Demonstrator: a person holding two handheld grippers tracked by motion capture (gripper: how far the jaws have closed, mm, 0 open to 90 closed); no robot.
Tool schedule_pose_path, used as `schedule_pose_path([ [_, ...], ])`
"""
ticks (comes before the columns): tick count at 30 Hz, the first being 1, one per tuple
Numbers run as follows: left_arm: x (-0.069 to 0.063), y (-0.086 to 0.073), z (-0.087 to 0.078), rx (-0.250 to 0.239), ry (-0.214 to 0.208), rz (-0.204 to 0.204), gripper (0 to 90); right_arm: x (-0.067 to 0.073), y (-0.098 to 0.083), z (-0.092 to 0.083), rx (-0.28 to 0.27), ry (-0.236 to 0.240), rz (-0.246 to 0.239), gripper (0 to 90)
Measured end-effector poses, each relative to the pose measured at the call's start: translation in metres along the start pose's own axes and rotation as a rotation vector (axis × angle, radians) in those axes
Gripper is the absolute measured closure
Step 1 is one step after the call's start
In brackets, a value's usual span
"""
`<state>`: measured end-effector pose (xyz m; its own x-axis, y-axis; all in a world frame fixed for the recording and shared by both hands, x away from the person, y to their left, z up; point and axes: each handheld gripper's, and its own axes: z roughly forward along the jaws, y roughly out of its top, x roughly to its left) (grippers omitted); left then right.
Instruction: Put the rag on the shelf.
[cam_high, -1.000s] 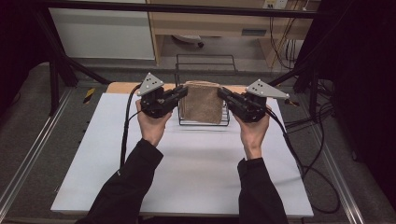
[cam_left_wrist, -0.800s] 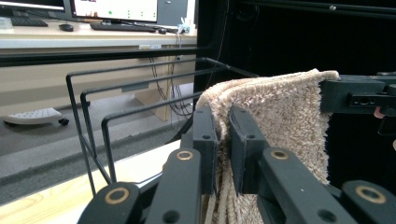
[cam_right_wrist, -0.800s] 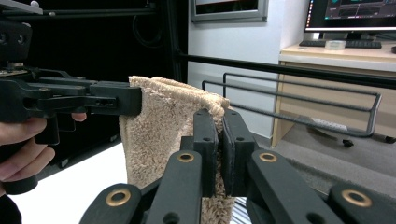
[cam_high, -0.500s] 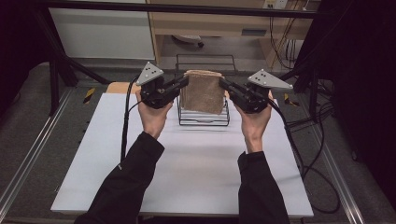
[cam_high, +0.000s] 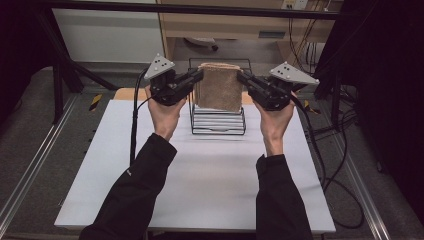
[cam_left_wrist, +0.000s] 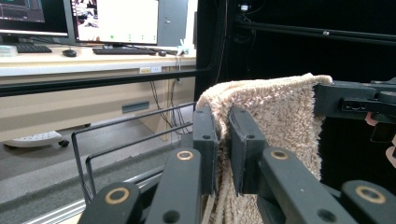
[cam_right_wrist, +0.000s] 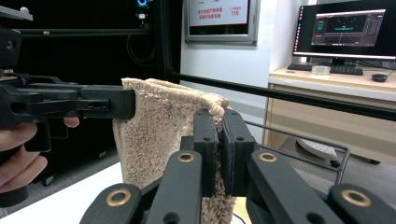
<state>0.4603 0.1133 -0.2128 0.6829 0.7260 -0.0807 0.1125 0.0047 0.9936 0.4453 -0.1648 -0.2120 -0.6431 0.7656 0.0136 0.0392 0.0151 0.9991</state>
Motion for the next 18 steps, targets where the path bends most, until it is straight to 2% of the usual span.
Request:
schedule_pose_path([
  [18, 0.007, 0.024, 0.010, -0.037, 0.008, 0.002, 81.4, -0.007, 0.025, 0.011, -0.036, -0.020, -0.010, 86.1],
])
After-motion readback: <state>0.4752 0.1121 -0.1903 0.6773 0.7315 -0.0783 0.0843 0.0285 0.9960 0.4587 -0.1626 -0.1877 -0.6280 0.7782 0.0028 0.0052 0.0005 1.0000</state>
